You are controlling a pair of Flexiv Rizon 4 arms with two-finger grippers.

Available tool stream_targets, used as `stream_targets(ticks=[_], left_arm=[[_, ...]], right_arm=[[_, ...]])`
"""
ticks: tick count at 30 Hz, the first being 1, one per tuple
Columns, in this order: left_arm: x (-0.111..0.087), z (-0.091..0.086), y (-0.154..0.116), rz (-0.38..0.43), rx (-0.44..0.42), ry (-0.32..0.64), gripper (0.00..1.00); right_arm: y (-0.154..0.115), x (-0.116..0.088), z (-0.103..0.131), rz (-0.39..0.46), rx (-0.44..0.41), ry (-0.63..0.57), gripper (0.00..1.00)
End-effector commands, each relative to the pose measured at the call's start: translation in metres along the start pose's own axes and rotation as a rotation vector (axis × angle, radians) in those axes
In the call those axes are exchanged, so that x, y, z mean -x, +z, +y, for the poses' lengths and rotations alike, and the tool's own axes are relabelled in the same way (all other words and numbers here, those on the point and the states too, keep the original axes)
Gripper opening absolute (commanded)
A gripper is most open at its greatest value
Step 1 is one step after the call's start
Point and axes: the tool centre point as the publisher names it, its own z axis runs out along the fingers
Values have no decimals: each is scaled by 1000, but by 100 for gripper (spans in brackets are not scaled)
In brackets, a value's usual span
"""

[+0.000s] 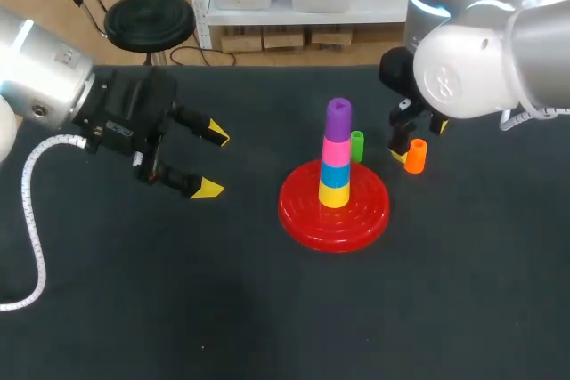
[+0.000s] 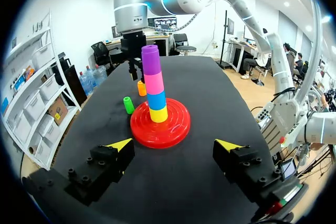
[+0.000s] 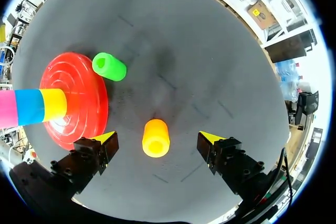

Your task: Pick up and stack the cylinders on the red base in this order: pink,purple,orange,green

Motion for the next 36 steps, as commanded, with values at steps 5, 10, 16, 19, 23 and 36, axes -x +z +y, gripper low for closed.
stream_targets(ticks=[5, 10, 16, 19, 23, 36], left_arm=[[-1, 0, 1, -2, 2, 2, 100], [-1, 0, 1, -2, 2, 2, 100], [-1, 0, 1, -2, 2, 2, 100], [-1, 0, 1, -2, 2, 2, 100], [-1, 0, 1, -2, 2, 2, 100], [-1, 0, 1, -2, 2, 2, 100]], right_arm=[[1, -1, -2, 5, -8, 9, 100], [1, 0, -2, 10, -10, 3, 100], [1, 0, -1, 13, -7, 2, 100], [1, -1, -1, 13, -3, 8, 100], [1, -3, -1, 18, -6, 15, 0], [2, -6, 2, 33, -6, 12, 0]])
